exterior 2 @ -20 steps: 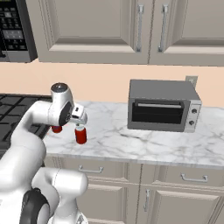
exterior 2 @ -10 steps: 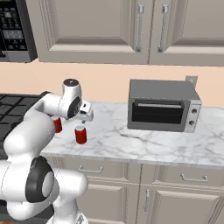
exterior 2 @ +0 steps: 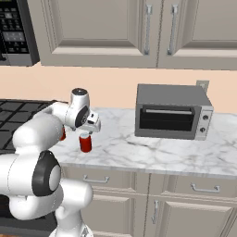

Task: Four empty soda cans are scattered around the kitchen. Gather all the cans and cluster them next to the stove for recycling.

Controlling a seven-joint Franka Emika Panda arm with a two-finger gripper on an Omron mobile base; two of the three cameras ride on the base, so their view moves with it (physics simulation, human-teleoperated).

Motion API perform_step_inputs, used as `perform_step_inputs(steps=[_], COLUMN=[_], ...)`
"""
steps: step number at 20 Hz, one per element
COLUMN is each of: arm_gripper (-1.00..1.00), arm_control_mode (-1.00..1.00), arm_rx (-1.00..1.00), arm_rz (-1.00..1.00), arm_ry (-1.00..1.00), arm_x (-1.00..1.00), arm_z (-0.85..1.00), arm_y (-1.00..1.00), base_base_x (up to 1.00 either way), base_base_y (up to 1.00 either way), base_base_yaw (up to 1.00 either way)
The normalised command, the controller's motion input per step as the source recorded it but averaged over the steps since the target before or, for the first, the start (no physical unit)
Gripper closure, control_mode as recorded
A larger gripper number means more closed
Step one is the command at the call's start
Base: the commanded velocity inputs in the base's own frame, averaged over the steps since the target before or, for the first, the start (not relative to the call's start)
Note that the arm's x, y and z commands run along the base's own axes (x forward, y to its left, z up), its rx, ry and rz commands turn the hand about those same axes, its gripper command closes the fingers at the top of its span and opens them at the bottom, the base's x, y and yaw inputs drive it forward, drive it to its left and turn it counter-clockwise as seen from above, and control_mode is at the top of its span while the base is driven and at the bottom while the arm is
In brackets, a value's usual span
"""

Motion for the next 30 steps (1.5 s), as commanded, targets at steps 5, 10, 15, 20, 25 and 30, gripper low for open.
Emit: perform_step_inputs(steps=[5, 10, 15, 20, 25, 30], arm_gripper=[-1.0, -1.0, -1.0, -1.0, -1.0, -1.0], arm_control_mode=[-1.0, -1.0, -1.0, -1.0, -1.0, -1.0], arm_rx=[0.0, 0.0, 0.0, 0.0, 0.0, 0.0], arm_rz=[0.0, 0.0, 0.0, 0.0, 0.0, 0.0], arm_ry=[0.0, 0.0, 0.0, 0.02, 0.01, 0.01], arm_x=[-0.06, 0.0, 0.13, 0.08, 0.0, 0.02], arm_z=[-0.47, -0.32, 0.02, 0.17, 0.01, -0.26], arm_y=[0.0, 0.0, 0.0, 0.0, 0.0, 0.0], base_base_x=[0.0, 0.0, 0.0, 0.0, 0.0, 0.0], base_base_y=[0.0, 0.0, 0.0, 0.0, 0.0, 0.0], base_base_yaw=[0.0, 0.0, 0.0, 0.0, 0.0, 0.0])
